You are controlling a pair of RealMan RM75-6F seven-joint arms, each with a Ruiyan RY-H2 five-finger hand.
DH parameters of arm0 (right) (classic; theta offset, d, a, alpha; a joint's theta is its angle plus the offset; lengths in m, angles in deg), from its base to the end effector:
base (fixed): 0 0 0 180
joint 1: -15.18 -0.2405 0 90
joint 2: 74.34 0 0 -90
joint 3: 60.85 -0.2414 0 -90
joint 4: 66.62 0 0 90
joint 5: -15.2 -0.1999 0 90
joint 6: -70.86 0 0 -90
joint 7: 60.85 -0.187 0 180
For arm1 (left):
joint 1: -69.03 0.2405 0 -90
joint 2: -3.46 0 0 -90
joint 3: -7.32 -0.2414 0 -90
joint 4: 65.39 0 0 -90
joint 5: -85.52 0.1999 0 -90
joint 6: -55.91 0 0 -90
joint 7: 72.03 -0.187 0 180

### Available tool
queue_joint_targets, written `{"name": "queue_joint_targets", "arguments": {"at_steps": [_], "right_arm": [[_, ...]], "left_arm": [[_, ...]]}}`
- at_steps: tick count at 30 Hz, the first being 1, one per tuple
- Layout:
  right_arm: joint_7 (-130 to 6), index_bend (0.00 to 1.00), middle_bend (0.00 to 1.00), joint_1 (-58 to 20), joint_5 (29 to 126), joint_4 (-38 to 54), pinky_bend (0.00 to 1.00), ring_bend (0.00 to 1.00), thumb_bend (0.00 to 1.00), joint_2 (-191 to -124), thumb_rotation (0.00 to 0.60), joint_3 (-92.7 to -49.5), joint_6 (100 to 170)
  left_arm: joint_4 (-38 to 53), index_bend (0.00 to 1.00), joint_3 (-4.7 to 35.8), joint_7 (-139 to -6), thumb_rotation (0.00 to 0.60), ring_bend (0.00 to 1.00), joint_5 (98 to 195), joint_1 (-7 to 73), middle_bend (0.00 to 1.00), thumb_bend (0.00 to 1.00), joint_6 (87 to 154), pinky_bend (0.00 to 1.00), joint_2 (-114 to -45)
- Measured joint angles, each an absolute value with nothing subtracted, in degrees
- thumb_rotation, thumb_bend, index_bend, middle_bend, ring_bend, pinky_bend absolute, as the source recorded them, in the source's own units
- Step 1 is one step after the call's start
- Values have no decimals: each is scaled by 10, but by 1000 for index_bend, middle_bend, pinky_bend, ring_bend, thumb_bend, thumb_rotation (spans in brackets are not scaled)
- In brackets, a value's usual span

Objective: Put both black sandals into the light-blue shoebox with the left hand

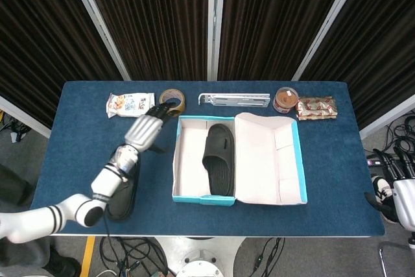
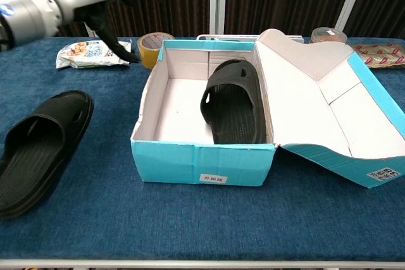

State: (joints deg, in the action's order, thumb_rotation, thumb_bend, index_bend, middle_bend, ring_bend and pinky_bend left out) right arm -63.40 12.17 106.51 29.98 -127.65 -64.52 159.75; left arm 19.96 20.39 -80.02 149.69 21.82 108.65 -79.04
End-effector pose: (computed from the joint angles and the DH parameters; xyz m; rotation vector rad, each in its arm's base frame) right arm -0.2737 -0.2141 0.2164 1.4311 -0.7704 0.9319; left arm -0.1003 0.4026 0.0175 -1.8308 -1.0039 -1.0809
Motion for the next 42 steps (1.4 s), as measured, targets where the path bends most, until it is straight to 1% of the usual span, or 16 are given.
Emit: {"name": "queue_joint_targets", "arguments": {"at_steps": [2, 3, 4, 5, 7, 11, 13, 21, 28, 30, 33, 35, 38, 40, 42], "right_arm": [[-636, 76, 164, 116, 1068, 298, 85, 25, 77, -1279, 600, -645, 1592], [-637, 76, 164, 114, 1070, 298, 85, 25, 77, -1280, 600, -646, 1589], [-637, 76, 164, 112, 1071, 297, 85, 25, 77, -1281, 600, -646, 1588], [-637, 76, 164, 110, 1071, 296, 85, 25, 77, -1282, 600, -647, 1586], [-637, 76, 164, 108, 1071, 295, 85, 25, 77, -1282, 600, -647, 1585], [-636, 76, 164, 105, 1070, 295, 85, 25, 78, -1283, 600, -647, 1580], [-636, 76, 164, 104, 1070, 295, 85, 25, 78, -1283, 600, -647, 1579], [-636, 76, 164, 105, 1067, 295, 85, 26, 78, -1284, 600, -645, 1581], [-637, 76, 164, 106, 1065, 295, 85, 26, 78, -1287, 600, -643, 1580], [-637, 76, 164, 107, 1065, 294, 85, 26, 78, -1288, 600, -643, 1581], [-637, 76, 164, 107, 1063, 293, 85, 25, 77, -1288, 600, -643, 1581], [-637, 76, 164, 108, 1063, 293, 85, 25, 77, -1289, 600, -642, 1582], [-640, 76, 164, 110, 1062, 290, 86, 26, 78, -1291, 600, -641, 1584], [-641, 76, 164, 110, 1061, 289, 86, 25, 78, -1291, 600, -641, 1585], [-642, 76, 164, 110, 1061, 289, 86, 25, 78, -1291, 600, -641, 1585]], "left_arm": [[246, 130, 198, -843, 600, 301, 1446, 228, 0, 45, 1079, 444, -736], [265, 130, 195, -857, 600, 352, 1425, 232, 1, 45, 1077, 477, -715], [284, 130, 191, -870, 600, 437, 1405, 237, 10, 46, 1074, 529, -695], [307, 130, 184, -883, 600, 475, 1383, 244, 17, 46, 1071, 547, -672], [332, 130, 168, -896, 600, 540, 1363, 254, 32, 46, 1068, 560, -649], [344, 129, 126, -915, 600, 587, 1338, 271, 33, 46, 1058, 567, -640], [341, 128, 116, -914, 600, 606, 1327, 276, 33, 46, 1052, 571, -645], [292, 131, 100, -911, 600, 674, 1305, 277, 53, 46, 1031, 627, -685], [267, 183, 97, -903, 600, 712, 1272, 263, 97, 42, 993, 643, -696], [261, 214, 97, -896, 600, 727, 1268, 261, 128, 41, 984, 655, -701], [245, 302, 99, -886, 600, 763, 1268, 258, 220, 40, 976, 696, -712], [232, 362, 99, -882, 600, 795, 1270, 257, 299, 40, 974, 738, -720], [224, 504, 103, -872, 600, 854, 1276, 259, 487, 43, 984, 822, -729], [221, 540, 108, -859, 600, 869, 1283, 264, 548, 50, 997, 839, -733], [220, 544, 115, -841, 600, 872, 1293, 270, 562, 52, 1006, 842, -734]]}}
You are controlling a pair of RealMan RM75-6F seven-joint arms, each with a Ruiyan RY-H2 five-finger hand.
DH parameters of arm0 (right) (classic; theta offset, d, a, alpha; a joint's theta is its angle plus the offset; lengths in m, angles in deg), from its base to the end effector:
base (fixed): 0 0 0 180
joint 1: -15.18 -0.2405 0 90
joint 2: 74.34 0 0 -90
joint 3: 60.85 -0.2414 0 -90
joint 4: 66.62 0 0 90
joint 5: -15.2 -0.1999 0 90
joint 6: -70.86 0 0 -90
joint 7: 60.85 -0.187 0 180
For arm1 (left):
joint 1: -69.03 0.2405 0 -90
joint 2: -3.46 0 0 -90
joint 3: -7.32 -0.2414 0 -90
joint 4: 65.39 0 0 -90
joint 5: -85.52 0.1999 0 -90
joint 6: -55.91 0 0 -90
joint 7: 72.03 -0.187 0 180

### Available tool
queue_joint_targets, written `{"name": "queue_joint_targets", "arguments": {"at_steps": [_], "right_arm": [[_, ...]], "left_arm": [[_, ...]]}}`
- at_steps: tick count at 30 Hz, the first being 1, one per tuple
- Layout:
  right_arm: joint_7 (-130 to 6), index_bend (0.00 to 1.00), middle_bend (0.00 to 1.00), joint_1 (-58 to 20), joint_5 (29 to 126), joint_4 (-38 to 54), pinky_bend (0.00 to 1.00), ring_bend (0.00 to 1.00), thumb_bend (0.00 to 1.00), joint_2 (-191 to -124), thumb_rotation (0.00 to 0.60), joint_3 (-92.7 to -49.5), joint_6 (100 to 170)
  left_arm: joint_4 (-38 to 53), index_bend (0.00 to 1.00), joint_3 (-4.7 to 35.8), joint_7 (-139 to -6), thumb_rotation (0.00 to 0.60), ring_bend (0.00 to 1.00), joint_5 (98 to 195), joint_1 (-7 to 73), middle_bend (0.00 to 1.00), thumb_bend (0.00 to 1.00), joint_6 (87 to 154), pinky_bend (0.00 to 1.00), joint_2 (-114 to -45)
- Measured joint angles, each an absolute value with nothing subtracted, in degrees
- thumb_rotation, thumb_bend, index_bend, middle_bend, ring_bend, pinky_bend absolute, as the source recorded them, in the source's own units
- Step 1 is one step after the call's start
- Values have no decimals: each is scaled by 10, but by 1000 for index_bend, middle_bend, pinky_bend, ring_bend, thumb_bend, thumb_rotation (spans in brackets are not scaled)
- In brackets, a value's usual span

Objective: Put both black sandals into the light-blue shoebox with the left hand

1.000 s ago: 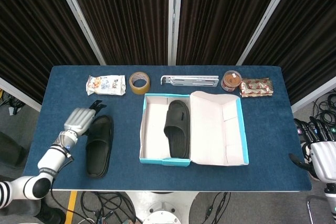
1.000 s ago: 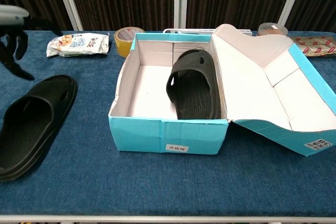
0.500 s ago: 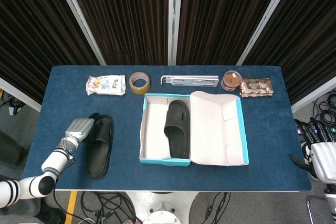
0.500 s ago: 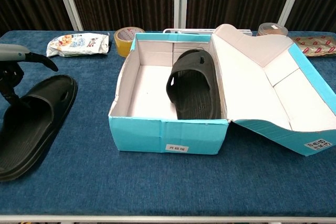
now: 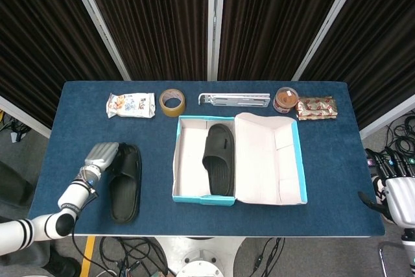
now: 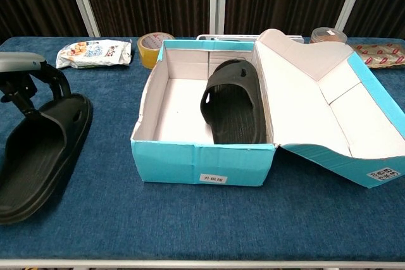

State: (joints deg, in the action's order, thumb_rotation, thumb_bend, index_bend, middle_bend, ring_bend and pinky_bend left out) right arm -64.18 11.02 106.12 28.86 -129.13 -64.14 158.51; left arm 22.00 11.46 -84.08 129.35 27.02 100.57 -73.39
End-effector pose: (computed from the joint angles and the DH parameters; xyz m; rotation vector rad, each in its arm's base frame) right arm -0.2760 -0.2190 0.2070 1.4425 -0.7972 0.9394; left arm -0.2318 0.3628 0.0080 -1.6824 -1.3685 -0.6102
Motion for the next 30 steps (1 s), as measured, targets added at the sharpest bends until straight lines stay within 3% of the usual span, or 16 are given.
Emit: {"name": "queue_joint_targets", "arguments": {"at_steps": [10, 19, 24, 30], "right_arm": [[-643, 76, 164, 110, 1063, 288, 86, 25, 78, -1290, 600, -642, 1588], [-639, 76, 164, 107, 1061, 290, 86, 25, 77, -1291, 600, -643, 1584], [-632, 76, 164, 109, 1061, 297, 86, 26, 77, -1285, 600, -644, 1589], [-629, 76, 164, 115, 1055, 302, 86, 26, 78, -1282, 600, -643, 1592]], "left_arm": [[229, 544, 173, -706, 600, 844, 1350, 305, 561, 56, 1027, 841, -695], [205, 544, 251, -438, 600, 808, 1458, 327, 553, 46, 1062, 804, -713], [153, 543, 280, -276, 600, 798, 1552, 315, 549, 43, 1082, 783, -773], [29, 539, 284, -232, 600, 782, 1647, 280, 547, 34, 1153, 755, -892]]}}
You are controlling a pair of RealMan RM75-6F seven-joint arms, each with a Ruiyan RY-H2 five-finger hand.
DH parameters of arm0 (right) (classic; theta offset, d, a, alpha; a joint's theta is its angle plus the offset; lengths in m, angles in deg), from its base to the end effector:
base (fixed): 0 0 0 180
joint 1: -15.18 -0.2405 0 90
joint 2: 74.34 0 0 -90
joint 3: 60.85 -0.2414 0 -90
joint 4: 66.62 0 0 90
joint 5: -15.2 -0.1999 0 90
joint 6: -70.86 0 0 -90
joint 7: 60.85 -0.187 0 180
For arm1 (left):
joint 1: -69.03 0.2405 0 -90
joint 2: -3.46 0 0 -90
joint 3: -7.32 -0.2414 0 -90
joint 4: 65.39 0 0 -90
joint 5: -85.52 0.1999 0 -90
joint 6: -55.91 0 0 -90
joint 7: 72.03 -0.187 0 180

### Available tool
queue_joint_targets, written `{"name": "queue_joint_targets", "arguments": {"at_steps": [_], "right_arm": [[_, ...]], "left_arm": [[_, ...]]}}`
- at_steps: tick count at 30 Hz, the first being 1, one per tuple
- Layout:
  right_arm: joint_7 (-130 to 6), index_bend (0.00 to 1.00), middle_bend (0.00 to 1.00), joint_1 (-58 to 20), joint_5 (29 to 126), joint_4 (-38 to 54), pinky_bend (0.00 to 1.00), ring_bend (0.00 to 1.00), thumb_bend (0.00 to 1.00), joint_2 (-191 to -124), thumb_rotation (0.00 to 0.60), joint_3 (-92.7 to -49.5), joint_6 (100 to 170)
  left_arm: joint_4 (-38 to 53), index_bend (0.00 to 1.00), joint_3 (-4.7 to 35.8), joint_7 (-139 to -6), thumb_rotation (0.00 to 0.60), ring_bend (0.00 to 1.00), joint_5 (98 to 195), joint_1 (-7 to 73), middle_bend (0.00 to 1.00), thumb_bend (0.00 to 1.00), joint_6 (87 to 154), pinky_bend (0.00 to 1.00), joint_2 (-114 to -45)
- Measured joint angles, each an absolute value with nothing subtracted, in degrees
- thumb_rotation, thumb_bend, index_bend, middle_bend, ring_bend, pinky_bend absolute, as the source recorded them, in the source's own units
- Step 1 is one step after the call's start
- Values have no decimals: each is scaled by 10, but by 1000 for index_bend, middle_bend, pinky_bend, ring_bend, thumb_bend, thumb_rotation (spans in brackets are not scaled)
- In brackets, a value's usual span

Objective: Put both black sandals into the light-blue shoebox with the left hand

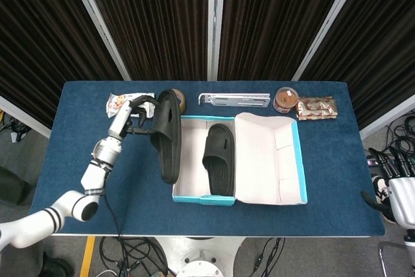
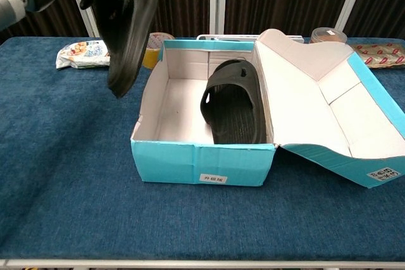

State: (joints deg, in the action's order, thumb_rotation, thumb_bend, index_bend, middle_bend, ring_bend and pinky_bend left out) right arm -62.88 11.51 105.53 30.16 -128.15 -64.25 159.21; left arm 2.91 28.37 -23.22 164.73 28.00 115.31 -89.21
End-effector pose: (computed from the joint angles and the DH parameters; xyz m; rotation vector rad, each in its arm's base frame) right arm -0.2746 -0.2167 0.2129 1.4274 -0.7819 0.9253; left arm -0.1197 0.4250 0.0344 -1.2801 -1.6407 -1.8087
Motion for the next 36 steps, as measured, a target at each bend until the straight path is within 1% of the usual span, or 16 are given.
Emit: {"name": "queue_joint_targets", "arguments": {"at_steps": [2, 8, 11, 15, 22, 30, 34, 36], "right_arm": [[-627, 76, 164, 117, 1054, 303, 86, 25, 78, -1281, 600, -642, 1594], [-623, 76, 164, 122, 1051, 307, 87, 25, 77, -1280, 600, -642, 1599], [-620, 76, 164, 123, 1051, 309, 86, 26, 78, -1280, 600, -642, 1600], [-618, 76, 164, 124, 1053, 311, 86, 25, 77, -1279, 600, -641, 1601], [-621, 76, 164, 127, 1051, 310, 86, 28, 77, -1279, 600, -641, 1603], [-624, 76, 164, 127, 1053, 307, 86, 28, 78, -1280, 600, -641, 1603], [-626, 76, 164, 128, 1053, 306, 86, 28, 78, -1280, 600, -641, 1603], [-626, 76, 164, 128, 1053, 305, 86, 29, 78, -1280, 600, -641, 1603]], "left_arm": [[-16, 539, 278, -232, 600, 782, 1669, 267, 546, 34, 1181, 751, -928], [-137, 539, 255, -239, 600, 768, 1720, 238, 542, 35, 1254, 741, -1005], [-187, 539, 240, -241, 600, 758, 1739, 227, 540, 34, 1283, 733, -1037], [-221, 539, 222, -235, 600, 755, 1750, 215, 539, 34, 1301, 732, -1065], [-231, 538, 204, -219, 600, 761, 1741, 216, 539, 25, 1283, 731, -1074], [-178, 528, 195, -208, 600, 763, 1706, 226, 540, 19, 1219, 726, -1063], [-146, 512, 192, -217, 600, 762, 1687, 228, 538, 18, 1177, 642, -1052], [-131, 501, 192, -222, 600, 761, 1674, 228, 537, 18, 1156, 628, -1047]]}}
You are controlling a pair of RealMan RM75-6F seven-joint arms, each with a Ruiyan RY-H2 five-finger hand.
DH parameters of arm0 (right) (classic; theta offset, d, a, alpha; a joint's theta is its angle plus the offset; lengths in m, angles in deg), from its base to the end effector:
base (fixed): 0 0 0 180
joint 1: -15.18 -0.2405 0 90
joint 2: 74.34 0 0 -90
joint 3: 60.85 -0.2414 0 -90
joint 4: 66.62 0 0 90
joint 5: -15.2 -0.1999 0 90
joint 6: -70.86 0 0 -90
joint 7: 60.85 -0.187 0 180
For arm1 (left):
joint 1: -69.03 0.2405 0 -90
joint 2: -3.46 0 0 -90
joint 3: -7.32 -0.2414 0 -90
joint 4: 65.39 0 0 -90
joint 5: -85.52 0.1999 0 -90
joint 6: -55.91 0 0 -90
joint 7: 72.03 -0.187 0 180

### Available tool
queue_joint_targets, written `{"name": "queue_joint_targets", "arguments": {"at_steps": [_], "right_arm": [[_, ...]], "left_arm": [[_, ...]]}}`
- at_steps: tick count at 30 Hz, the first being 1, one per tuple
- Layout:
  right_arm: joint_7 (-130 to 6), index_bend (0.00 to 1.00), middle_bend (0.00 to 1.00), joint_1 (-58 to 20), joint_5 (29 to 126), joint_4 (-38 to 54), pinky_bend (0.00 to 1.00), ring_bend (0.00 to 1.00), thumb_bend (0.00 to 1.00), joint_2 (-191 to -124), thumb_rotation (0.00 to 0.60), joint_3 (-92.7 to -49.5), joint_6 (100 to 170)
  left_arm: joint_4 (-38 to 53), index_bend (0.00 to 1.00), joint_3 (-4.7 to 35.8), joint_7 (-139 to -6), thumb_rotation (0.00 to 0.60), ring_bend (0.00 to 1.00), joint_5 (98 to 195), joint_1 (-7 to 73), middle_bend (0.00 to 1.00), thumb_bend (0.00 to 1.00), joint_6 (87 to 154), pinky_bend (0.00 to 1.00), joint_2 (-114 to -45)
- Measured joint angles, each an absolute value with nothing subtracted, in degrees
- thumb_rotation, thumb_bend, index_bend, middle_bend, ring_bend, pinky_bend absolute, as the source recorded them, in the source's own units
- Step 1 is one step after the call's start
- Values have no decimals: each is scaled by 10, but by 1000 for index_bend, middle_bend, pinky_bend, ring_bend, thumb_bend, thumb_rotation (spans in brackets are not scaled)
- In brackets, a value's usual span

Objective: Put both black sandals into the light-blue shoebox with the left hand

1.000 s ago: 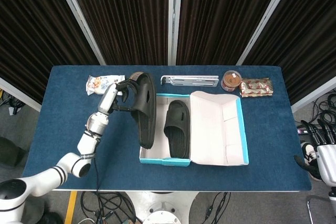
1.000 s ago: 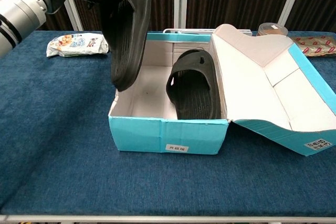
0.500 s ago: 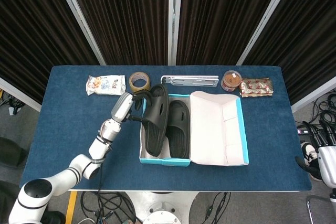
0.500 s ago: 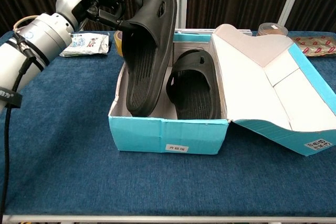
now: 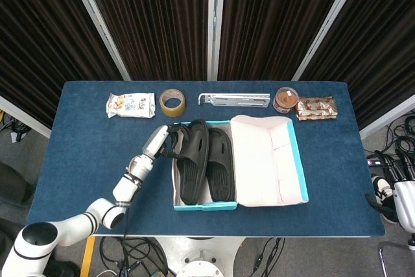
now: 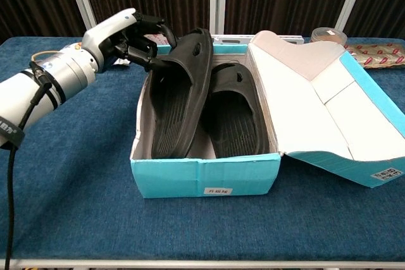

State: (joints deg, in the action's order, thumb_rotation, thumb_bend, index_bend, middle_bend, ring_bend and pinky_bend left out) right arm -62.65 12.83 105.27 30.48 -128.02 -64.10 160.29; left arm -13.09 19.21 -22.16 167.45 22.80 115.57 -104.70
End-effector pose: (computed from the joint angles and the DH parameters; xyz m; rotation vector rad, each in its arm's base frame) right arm -0.2780 -0.2096 0.2161 1.4031 -0.7855 0.9156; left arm -0.1042 0.4000 -0.0688 -1.5012 -1.6882 -1.6609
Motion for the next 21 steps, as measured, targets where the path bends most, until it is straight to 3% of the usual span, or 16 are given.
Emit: {"name": "queue_joint_targets", "arguments": {"at_steps": [13, 15, 19, 21], "right_arm": [[-632, 76, 164, 126, 1053, 299, 86, 28, 78, -1283, 600, -641, 1598], [-632, 76, 164, 126, 1053, 299, 86, 28, 78, -1283, 600, -641, 1597], [-632, 76, 164, 126, 1053, 300, 86, 28, 78, -1282, 600, -641, 1598], [-632, 76, 164, 127, 1053, 300, 86, 28, 77, -1282, 600, -641, 1599]], "left_arm": [[-90, 389, 200, -336, 600, 702, 1600, 234, 516, 18, 1074, 549, -1036], [-81, 356, 200, -351, 600, 633, 1595, 235, 466, 18, 1066, 549, -1033], [-71, 253, 196, -378, 600, 215, 1606, 236, 233, 19, 1073, 504, -1029], [-71, 220, 195, -392, 600, 93, 1613, 236, 149, 19, 1086, 415, -1029]]}}
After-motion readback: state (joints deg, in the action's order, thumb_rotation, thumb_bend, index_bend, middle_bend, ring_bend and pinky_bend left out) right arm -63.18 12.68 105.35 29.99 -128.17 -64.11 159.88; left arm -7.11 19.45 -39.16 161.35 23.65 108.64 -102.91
